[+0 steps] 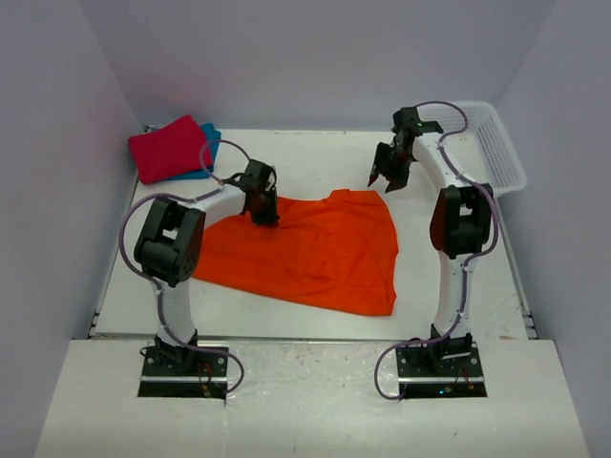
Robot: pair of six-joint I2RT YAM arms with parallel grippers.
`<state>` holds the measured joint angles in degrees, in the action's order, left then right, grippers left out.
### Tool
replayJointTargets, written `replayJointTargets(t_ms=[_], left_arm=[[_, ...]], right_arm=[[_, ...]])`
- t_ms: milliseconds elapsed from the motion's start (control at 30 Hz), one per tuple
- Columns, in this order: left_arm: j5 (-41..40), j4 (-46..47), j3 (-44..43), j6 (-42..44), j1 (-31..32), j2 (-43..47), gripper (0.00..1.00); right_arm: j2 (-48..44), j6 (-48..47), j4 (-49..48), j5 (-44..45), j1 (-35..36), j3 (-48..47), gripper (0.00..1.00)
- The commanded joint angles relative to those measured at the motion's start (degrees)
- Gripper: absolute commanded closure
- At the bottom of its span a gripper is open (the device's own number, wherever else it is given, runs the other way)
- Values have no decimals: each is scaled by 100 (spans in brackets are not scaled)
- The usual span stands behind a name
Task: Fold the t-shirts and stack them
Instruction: Grap the side of the flattened tshirt furthest away from the robot with both arms
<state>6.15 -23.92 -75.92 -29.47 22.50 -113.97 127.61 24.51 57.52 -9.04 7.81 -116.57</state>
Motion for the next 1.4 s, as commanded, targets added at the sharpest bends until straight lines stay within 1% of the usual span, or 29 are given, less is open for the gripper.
replayJointTargets(t_ms=[0,133,200,500,633,767,933,1033,1100,1133,1167,1233,1267,1300,1333,1367], left_arm=[[70,45,578,-41,-35,208,100],[-70,-7,701,12,-35,393,100],[-123,-51,710,38,-35,481,100],[-18,-51,667,56,-35,762,100],[184,-51,517,29,-27,877,100],[351,-60,202,21,-27,1017,100],[448,-95,-133,29,-27,1114,100],[579,-104,-405,12,-18,1088,100],[737,-104,-704,47,17,957,100],[851,-113,-844,73,26,747,100],[1105,-113,-1141,91,44,623,100],[1404,-148,-1555,213,166,159,92],[1476,-156,-1992,275,236,-9,85],[1511,-209,-2240,336,359,-194,71],[1555,-322,-2521,433,412,-578,63],[1617,-341,-3038,486,465,-756,56]], right_arm=[[141,-183,207,-309,-61,-217,42],[272,-201,269,-256,-166,-295,41],[343,-219,348,-423,-254,-401,40],[931,-359,743,-836,-368,-945,39],[994,-298,647,-1072,-368,-841,40],[1020,-219,454,-1276,-368,-709,40],[1037,-254,453,-1662,-360,-665,41],[1047,-324,655,-1610,-333,-727,41],[950,-324,577,-1470,-307,-508,41],[898,-289,507,-1408,-289,-428,42],[732,-272,350,-1303,-254,-254,43],[442,-202,51,-909,-167,89,45],[31,-175,-360,-820,-140,300,44],[-182,-166,-538,-793,-114,676,44],[-375,-157,-705,-871,-79,819,44],[-560,-166,-846,-933,-78,925,44]])
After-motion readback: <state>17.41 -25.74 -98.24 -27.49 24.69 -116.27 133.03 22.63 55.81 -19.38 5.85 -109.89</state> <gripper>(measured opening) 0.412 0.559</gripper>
